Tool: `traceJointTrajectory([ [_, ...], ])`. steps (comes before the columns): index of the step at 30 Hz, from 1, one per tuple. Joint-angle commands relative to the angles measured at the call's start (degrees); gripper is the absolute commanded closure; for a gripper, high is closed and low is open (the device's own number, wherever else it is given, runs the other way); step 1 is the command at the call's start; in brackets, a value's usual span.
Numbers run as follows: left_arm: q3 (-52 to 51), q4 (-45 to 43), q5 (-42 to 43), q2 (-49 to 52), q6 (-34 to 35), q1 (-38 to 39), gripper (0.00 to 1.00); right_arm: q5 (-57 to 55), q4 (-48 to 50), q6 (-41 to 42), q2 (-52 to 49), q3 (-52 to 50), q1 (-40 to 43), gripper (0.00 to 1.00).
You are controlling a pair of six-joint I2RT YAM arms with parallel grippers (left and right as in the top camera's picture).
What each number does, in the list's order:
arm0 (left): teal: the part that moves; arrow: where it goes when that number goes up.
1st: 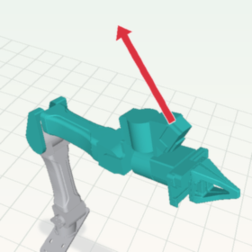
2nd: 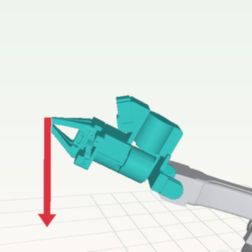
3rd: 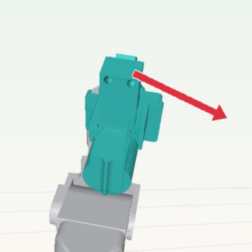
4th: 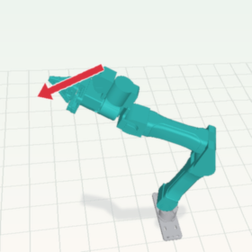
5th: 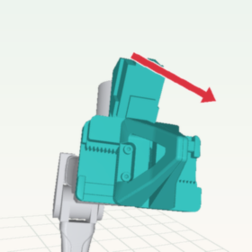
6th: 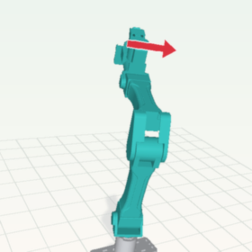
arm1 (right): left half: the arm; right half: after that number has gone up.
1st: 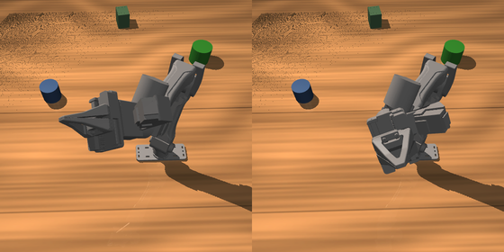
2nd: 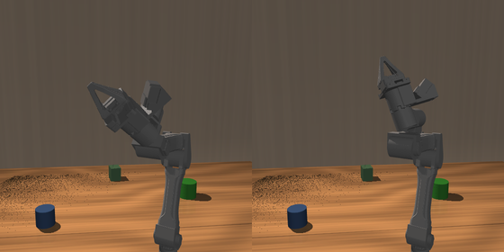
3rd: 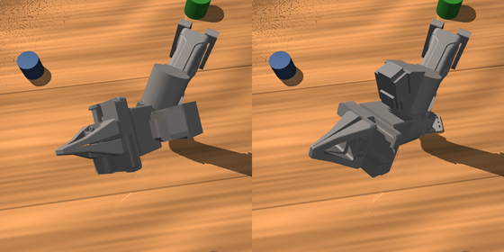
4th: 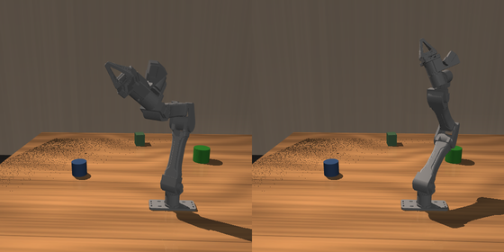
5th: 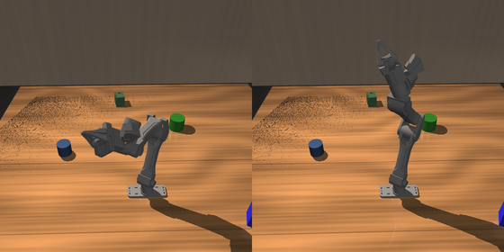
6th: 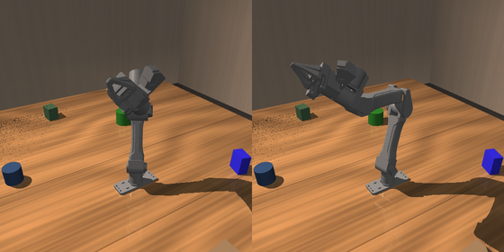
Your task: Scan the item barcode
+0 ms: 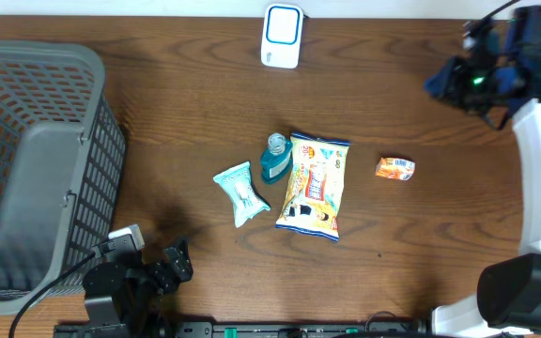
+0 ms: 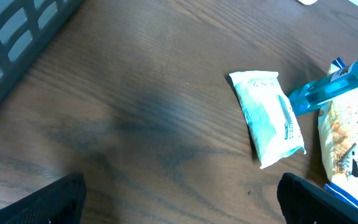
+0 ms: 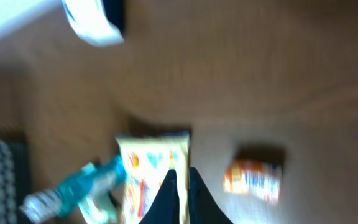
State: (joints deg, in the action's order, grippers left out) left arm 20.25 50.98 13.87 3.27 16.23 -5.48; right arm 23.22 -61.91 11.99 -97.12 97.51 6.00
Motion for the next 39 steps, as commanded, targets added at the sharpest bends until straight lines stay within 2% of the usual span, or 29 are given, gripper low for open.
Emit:
traceJointTrajectory([
  [1, 0.0, 0.0, 0.7, 0.1, -0.7, -0.2, 0.02, -9.6, -3.7, 0.9, -0.5, -3.0, -5.1, 0.99],
  [5, 0.0, 0.0, 0.7, 0.1, -0.7, -0.2, 0.02, -17.0, -3.2, 5.3, -0.5, -9.0, -9.5, 0.99],
  [10, 0.0, 0.0, 0.7, 0.1, -0.7, -0.2, 0.02, -31.3, -0.2, 19.1, -0.5, -18.6, -12.4, 0.99],
  [15, 0.0, 0.0, 0.7, 0.1, -0.7, -0.2, 0.02, -31.4, 9.4, 19.3, -0.5, -24.5, -12.4, 0.99],
  [24, 0.0, 0.0, 0.7, 0.1, -0.7, -0.2, 0.02, -31.1, 21.1, 19.3, -0.5, -33.7, -12.4, 0.99],
  [39, 0.0, 0.0, 0.7, 0.1, -0.7, -0.2, 0.02, -30.1, 22.8, 19.3, -0.6, -35.8, -12.4, 0.99],
])
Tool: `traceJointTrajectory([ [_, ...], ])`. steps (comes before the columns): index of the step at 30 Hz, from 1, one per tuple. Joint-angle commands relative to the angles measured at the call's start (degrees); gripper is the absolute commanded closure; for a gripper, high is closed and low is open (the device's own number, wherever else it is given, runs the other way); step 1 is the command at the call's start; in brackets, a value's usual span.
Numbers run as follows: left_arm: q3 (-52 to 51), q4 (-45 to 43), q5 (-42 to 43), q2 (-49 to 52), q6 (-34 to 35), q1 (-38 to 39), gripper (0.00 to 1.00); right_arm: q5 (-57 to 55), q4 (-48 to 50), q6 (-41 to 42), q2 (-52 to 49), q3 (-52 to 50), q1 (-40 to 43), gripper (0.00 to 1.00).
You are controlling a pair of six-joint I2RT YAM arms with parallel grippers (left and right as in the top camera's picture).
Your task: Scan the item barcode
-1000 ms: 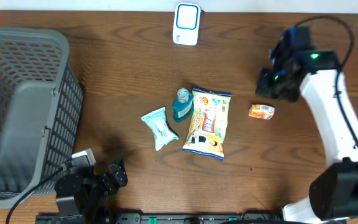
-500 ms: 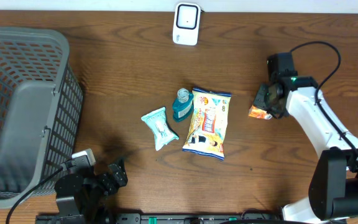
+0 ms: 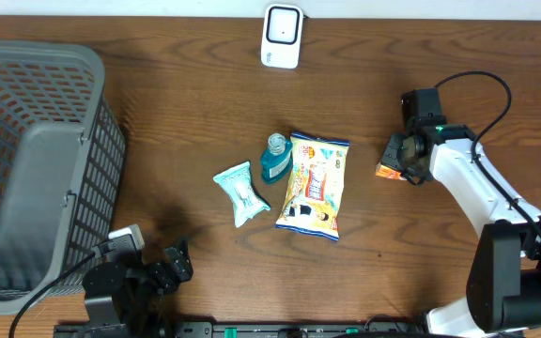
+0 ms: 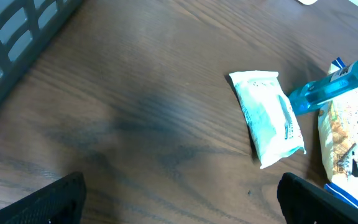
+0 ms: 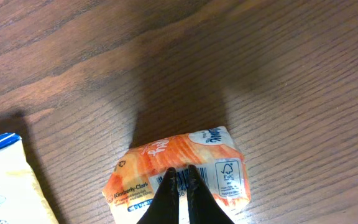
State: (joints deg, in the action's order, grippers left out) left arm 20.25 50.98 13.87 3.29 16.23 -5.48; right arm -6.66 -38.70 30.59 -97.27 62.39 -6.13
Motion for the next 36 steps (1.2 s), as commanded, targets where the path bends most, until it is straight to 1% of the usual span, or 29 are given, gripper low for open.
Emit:
traceJointTrajectory([
  [1, 0.0, 0.0, 0.7, 0.0, -0.7, -0.2, 0.02, -0.2, -0.7, 0.7, -0.5, -0.7, -0.3, 0.99],
  [7, 0.0, 0.0, 0.7, 0.0, -0.7, -0.2, 0.02, -0.2, -2.9, 0.7, -0.5, -0.7, -0.9, 0.99],
  [11, 0.0, 0.0, 0.7, 0.0, -0.7, -0.2, 0.02, -0.2, -2.2, -0.8, -0.4, -0.3, -0.8, 0.99],
  [14, 0.0, 0.0, 0.7, 0.0, -0.7, -0.2, 0.02, 0.4, -3.6, -2.4, -0.4, 1.6, -0.8, 0.97],
  [16, 0.0, 0.0, 0.7, 0.0, -0.7, -0.2, 0.02, 1.0, -5.7, -2.6, -0.4, 4.1, -0.8, 0.99],
  [22, 0.0, 0.0, 0.7, 0.0, -0.7, -0.2, 0.02, 1.5, -10.9, -2.6, -0.4, 10.2, -0.8, 0.99],
  [30, 0.0, 0.0, 0.7, 0.0, -0.7, -0.2, 0.02, 2.3, -10.4, -2.3, -0.5, 8.4, -0.8, 0.99],
  [36, 0.0, 0.0, 0.7, 0.0, -0.7, -0.2, 0.02, 2.3, -7.9, -0.8, -0.5, 4.3, -0.8, 0.99],
])
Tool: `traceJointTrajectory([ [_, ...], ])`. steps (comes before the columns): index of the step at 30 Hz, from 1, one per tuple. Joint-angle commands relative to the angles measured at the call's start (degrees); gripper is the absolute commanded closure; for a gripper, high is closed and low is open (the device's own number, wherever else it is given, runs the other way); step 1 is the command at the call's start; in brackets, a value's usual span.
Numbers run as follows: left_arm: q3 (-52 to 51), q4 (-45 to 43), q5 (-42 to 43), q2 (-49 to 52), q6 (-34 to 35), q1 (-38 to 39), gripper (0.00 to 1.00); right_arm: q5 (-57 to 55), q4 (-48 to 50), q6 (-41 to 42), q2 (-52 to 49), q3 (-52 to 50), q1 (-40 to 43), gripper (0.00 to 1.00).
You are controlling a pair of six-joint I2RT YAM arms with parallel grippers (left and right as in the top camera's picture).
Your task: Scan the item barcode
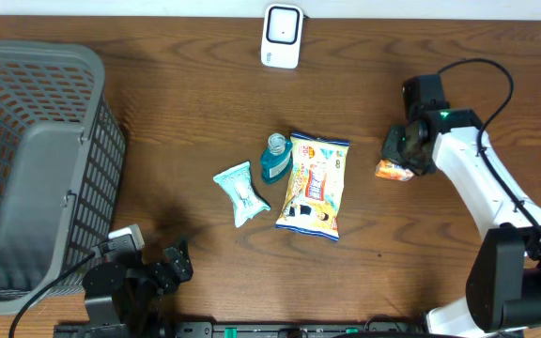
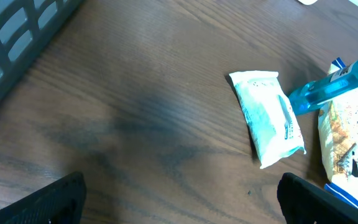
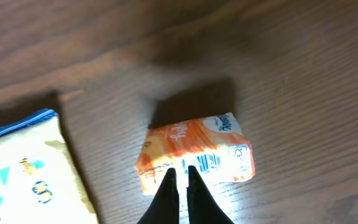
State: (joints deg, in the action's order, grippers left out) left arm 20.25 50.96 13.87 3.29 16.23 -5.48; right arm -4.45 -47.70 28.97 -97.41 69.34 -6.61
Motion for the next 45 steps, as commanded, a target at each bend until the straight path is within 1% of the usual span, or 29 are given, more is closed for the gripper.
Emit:
traceJointTrajectory([
  [1, 0.0, 0.0, 0.7, 0.0, -0.7, -0.2, 0.02, 0.1, 1.9, 0.8, -0.3, -3.4, -0.3, 0.99],
  [7, 0.0, 0.0, 0.7, 0.0, -0.7, -0.2, 0.02, 0.1, 7.7, 1.2, -0.3, -8.7, -0.3, 0.99],
  [12, 0.0, 0.0, 0.7, 0.0, -0.7, -0.2, 0.02, 0.1, 9.4, 1.2, -0.3, -9.5, -0.3, 0.99],
  [15, 0.0, 0.0, 0.7, 0.0, -0.7, -0.2, 0.02, 0.8, 8.6, 0.4, -0.3, -7.6, -0.3, 0.99],
  [18, 0.0, 0.0, 0.7, 0.0, -0.7, -0.2, 0.02, 0.8, 5.8, -1.0, 0.4, -3.8, -0.2, 0.99],
  [22, 0.0, 0.0, 0.7, 0.0, -0.7, -0.2, 0.02, 0.8, -0.7, -2.2, 1.9, 3.9, -0.2, 0.99],
  [23, 0.0, 0.0, 0.7, 0.0, -0.7, -0.2, 0.02, 0.9, -2.1, -2.3, 2.2, 5.3, -0.2, 0.97],
  [24, 0.0, 0.0, 0.7, 0.0, -0.7, -0.2, 0.02, 1.0, -4.7, -2.3, 3.0, 7.4, -0.2, 0.92],
  [25, 0.0, 0.0, 0.7, 0.0, -0.7, -0.2, 0.02, 1.0, -6.2, -2.3, 3.7, 7.8, -0.2, 0.81],
  [29, 0.0, 0.0, 0.7, 0.0, -0.7, -0.2, 0.02, 1.2, -8.0, -1.1, 3.7, 7.5, -0.2, 0.54],
  [30, 0.0, 0.0, 0.7, 0.0, -0.7, -0.2, 0.02, 1.6, -8.0, -0.4, 3.7, 7.2, -0.2, 0.41],
  [31, 0.0, 0.0, 0.7, 0.0, -0.7, -0.2, 0.02, 2.4, -7.9, 0.5, 3.7, 7.0, -0.2, 0.11],
  [32, 0.0, 0.0, 0.7, 0.0, -0.7, -0.2, 0.02, 3.4, -7.7, 1.3, 3.7, 6.8, -0.2, 0.01],
  [36, 0.0, 0.0, 0.7, 0.0, -0.7, -0.2, 0.02, 8.3, -7.0, 1.5, 3.6, 6.6, -0.2, 0.01],
  [40, 0.0, 0.0, 0.7, 0.0, -0.7, -0.2, 0.02, 10.0, -7.3, 2.1, 3.7, 6.6, -0.2, 0.01],
  [45, 0.0, 0.0, 0.7, 0.0, -0.7, -0.2, 0.02, 10.0, -10.6, 12.5, 3.7, 6.6, 0.1, 0.01],
])
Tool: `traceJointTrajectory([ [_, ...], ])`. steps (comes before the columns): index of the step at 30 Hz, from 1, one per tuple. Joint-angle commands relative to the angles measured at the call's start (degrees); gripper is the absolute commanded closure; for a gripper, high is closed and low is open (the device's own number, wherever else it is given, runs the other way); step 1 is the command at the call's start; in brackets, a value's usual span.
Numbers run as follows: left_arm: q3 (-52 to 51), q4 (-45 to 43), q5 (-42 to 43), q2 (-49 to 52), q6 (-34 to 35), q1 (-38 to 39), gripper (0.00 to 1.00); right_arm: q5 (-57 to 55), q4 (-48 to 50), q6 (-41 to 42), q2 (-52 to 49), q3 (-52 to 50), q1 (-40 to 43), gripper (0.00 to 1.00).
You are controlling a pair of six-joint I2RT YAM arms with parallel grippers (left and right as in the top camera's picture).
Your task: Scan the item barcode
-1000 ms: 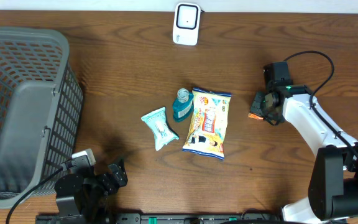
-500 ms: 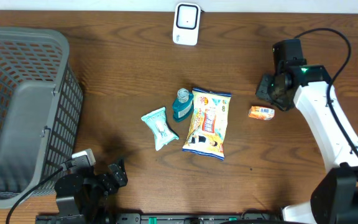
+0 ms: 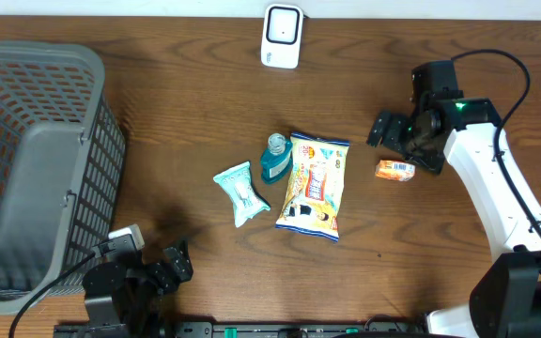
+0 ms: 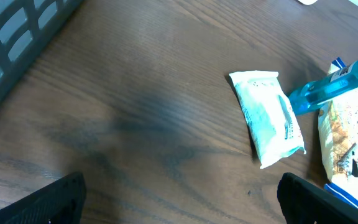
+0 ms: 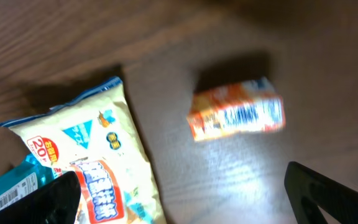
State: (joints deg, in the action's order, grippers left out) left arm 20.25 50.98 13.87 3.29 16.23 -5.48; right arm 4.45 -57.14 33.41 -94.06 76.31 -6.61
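A small orange packet with a barcode on its side lies flat on the brown table, right of centre. My right gripper hovers just behind it, open, nothing between its fingers; the packet lies ahead of the jaws, apart from them. The white scanner stands at the far edge. My left gripper rests open at the near left, holding nothing.
A yellow snack bag, a blue bottle and a teal packet lie together mid-table. A grey basket fills the left side. Another orange wrapper lies at the right edge.
My right gripper was shut with its tips over the orange packet; now it is open and farther back from it. The packet lies in the same spot. The left arm has not moved.
My right gripper was shut, high at the far right corner. Then its shut tips were close down on the orange packet. Then it was still shut, a little higher over the packet. Now it is open behind the packet, which lies untouched.
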Motion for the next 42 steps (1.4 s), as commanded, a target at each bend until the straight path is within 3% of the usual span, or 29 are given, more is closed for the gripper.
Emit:
traceJointTrajectory([
  [1, 0.0, 0.0, 0.7, 0.0, -0.7, -0.2, 0.02, 1.1, -1.6, 9.9, 0.4, -0.3, 0.3, 0.01],
  [9, 0.0, 0.0, 0.7, 0.0, -0.7, -0.2, 0.02, 0.8, -5.4, 13.2, 7.5, -0.3, 4.9, 0.01],
  [11, 0.0, 0.0, 0.7, 0.0, -0.7, -0.2, 0.02, -0.7, -9.4, 18.8, 10.2, -0.3, 7.8, 0.01],
  [15, 0.0, 0.0, 0.7, 0.0, -0.7, -0.2, 0.02, -5.2, -21.7, 39.7, 13.6, -0.4, 15.5, 0.01],
  [19, 0.0, 0.0, 0.7, 0.0, -0.7, -0.2, 0.02, -7.7, -23.3, 44.6, 13.3, -2.1, 19.3, 0.01],
  [23, 0.0, 0.0, 0.7, 0.0, -0.7, -0.2, 0.02, -4.5, -14.6, 43.8, 13.3, -9.6, 19.8, 0.01],
  [29, 0.0, 0.0, 0.7, 0.0, -0.7, -0.2, 0.02, 8.4, 12.1, 31.5, 13.3, -24.5, 21.8, 0.01],
  [35, 0.0, 0.0, 0.7, 0.0, -0.7, -0.2, 0.02, 22.6, 30.4, 24.8, 12.8, -33.7, 28.3, 0.01],
  [42, 0.0, 0.0, 0.7, 0.0, -0.7, -0.2, 0.02, 43.8, 42.8, 23.3, 0.6, -36.7, 31.7, 0.01],
])
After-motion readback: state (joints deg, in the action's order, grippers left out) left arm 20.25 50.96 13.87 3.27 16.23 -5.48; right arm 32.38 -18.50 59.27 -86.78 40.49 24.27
